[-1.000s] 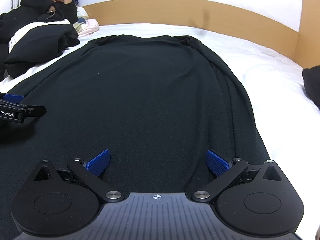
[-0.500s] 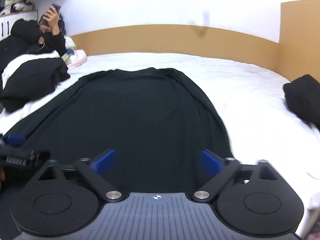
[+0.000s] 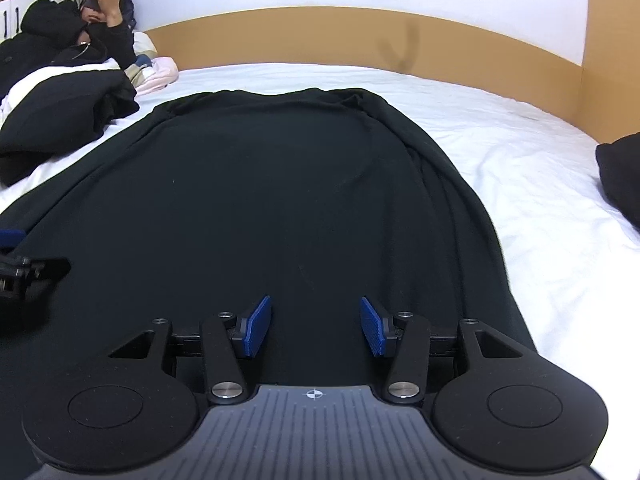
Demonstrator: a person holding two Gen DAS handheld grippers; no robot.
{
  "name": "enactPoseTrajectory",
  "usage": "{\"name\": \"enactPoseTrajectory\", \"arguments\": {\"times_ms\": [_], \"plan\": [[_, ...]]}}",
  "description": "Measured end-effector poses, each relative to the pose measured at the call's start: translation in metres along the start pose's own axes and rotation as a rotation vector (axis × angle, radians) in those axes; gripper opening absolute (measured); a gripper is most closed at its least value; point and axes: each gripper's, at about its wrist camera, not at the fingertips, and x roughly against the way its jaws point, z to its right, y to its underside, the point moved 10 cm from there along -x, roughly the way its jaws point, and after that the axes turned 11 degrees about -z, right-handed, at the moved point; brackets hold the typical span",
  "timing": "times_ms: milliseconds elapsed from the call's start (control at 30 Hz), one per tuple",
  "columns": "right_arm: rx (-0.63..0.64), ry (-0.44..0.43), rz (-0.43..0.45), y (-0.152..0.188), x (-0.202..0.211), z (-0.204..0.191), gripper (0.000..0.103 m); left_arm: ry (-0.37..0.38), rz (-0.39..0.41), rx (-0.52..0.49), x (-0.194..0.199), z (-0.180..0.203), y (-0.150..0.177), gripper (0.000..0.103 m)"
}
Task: Fold clothes
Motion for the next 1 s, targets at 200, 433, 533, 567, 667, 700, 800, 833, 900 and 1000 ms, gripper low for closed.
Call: {"name": "enactPoseTrajectory", "arguments": {"times_ms": [200, 433, 533, 567, 667, 700, 800, 833, 900, 1000], "plan": [[0.018, 0.039, 0.026, 0.014, 0.008, 0.000, 0.065, -0.008, 0.003, -0.003, 0.001, 0.001, 0.001, 0.103], [-0.001, 0.055, 0.023, 0.016, 0.002, 0.006, 0.100, -0.007, 0.004, -0.003, 0.001, 0.000, 0.001, 0.103], [-0.009, 0.062, 0.022, 0.016, 0.000, 0.009, 0.103, -0.008, 0.005, -0.002, 0.001, 0.001, 0.001, 0.103], [-0.012, 0.064, 0.021, 0.016, -0.001, 0.010, 0.103, -0.007, 0.005, -0.002, 0.001, 0.000, 0.001, 0.103], [-0.017, 0.069, 0.020, 0.017, -0.002, 0.010, 0.103, -0.005, 0.005, 0.001, 0.001, 0.000, 0.001, 0.103], [-0.016, 0.070, 0.020, 0.017, -0.003, 0.010, 0.103, -0.004, 0.004, 0.001, 0.001, -0.001, 0.001, 0.103], [-0.021, 0.064, 0.018, 0.017, -0.004, 0.009, 0.103, -0.002, 0.004, 0.003, 0.001, -0.001, 0.001, 0.103], [-0.023, 0.061, 0.017, 0.017, -0.004, 0.010, 0.103, -0.002, 0.003, 0.003, 0.001, -0.001, 0.001, 0.103], [-0.022, 0.059, 0.016, 0.017, -0.004, 0.009, 0.103, -0.002, 0.002, 0.003, 0.001, -0.002, 0.001, 0.103], [-0.016, 0.056, 0.013, 0.019, -0.001, 0.009, 0.103, -0.001, 0.002, 0.004, 0.000, -0.002, 0.001, 0.103]]}}
